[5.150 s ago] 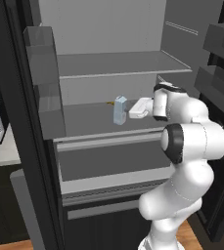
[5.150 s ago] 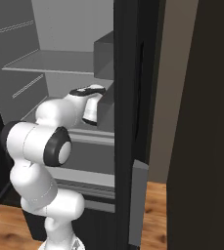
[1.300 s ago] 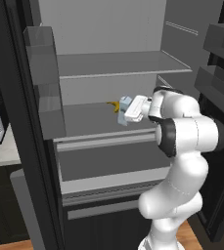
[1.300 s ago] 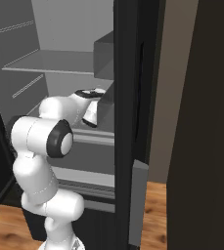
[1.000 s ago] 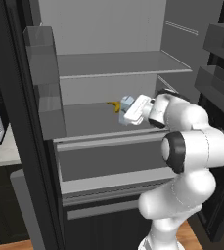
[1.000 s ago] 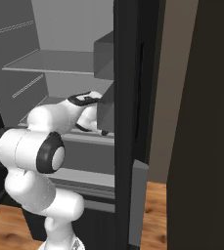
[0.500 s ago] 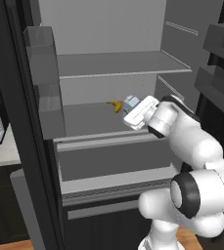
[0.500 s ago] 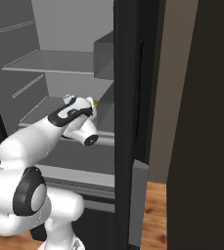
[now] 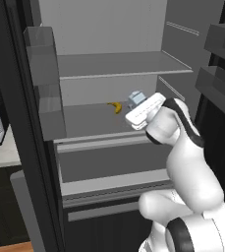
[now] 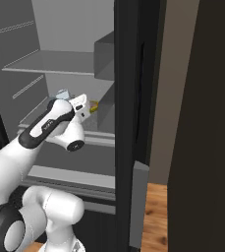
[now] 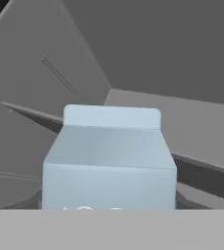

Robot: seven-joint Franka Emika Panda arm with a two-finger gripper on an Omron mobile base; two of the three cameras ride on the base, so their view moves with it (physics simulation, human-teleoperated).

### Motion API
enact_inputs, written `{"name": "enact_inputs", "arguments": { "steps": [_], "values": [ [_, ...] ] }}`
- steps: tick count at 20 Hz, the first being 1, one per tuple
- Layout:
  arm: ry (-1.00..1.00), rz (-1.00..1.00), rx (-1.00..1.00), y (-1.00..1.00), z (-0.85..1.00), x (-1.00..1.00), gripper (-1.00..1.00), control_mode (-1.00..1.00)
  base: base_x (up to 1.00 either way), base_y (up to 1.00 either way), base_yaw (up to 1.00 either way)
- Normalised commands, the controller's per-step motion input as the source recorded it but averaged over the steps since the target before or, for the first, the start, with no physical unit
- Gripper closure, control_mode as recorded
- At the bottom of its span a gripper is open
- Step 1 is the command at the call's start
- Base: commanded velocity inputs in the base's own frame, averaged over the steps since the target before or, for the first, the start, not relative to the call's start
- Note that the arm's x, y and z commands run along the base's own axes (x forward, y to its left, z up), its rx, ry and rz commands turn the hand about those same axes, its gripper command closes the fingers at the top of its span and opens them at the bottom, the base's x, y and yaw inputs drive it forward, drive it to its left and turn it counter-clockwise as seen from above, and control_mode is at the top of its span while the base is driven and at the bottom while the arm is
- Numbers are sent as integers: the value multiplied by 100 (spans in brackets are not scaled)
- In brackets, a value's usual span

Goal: Take out the milk from the fridge and place it on the tray on the counter. Then take the sugar cube near the tray and place it in the tray.

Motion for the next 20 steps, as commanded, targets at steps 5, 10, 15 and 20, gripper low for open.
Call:
{"name": "enact_inputs", "arguments": {
  "steps": [5, 10, 15, 20],
  "values": [
    [-1, -12, 0, -2, 36, -30, 100, -100, 0, 0, 0],
    [0, -12, 0, 0, 28, -31, 100, -100, 0, 0, 0],
    [0, -12, 0, -14, 37, -35, 100, -100, 0, 0, 0],
    [3, -17, 0, -22, 44, -29, 100, -100, 0, 0, 0]
  ]
}}
